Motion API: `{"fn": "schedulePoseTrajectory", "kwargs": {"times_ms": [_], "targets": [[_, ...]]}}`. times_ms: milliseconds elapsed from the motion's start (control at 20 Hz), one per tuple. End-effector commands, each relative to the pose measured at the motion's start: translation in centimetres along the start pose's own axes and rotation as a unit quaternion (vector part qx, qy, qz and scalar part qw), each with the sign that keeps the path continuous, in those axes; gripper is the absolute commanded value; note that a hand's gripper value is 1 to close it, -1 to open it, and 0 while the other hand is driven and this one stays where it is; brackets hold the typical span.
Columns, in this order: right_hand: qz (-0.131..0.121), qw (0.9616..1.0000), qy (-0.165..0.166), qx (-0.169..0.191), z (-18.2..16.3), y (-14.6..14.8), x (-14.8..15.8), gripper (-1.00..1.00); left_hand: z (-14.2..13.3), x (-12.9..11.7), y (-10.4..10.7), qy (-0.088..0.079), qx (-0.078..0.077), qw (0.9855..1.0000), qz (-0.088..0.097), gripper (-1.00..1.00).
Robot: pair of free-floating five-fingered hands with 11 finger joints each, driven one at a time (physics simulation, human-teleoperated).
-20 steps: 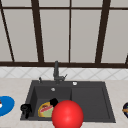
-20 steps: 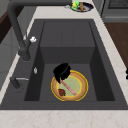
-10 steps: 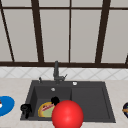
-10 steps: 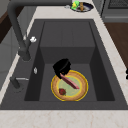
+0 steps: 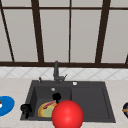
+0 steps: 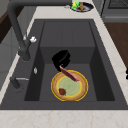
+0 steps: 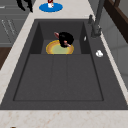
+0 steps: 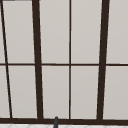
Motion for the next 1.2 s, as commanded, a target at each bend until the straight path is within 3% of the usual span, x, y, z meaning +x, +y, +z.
{"fn": "schedulePoseTrajectory", "kwargs": {"times_ms": [0, 50, 650, 1150], "targets": [[0.0, 1.0, 0.0, 0.0, 1.1, -0.9, -1.6, 1.0, 0.0, 0.0, 0.0, 0.0, 0.0, 1.0, 0.0, 0.0], [-0.013, 0.9999, -0.004, 0.004, 1.0, -0.8, -2.0, 1.0, 0.0, 0.0, 0.0, 0.0, 0.0, 1.0, 0.0, 0.0], [-0.008, 0.9998, 0.016, -0.008, 4.9, -5.3, -6.7, 1.0, 0.0, 0.0, 0.0, 0.0, 0.0, 1.0, 0.0, 0.0], [-0.019, 0.9997, 0.009, -0.01, 7.9, -7.9, -11.1, 1.0, 0.0, 0.0, 0.0, 0.0, 0.0, 1.0, 0.0, 0.0]]}}
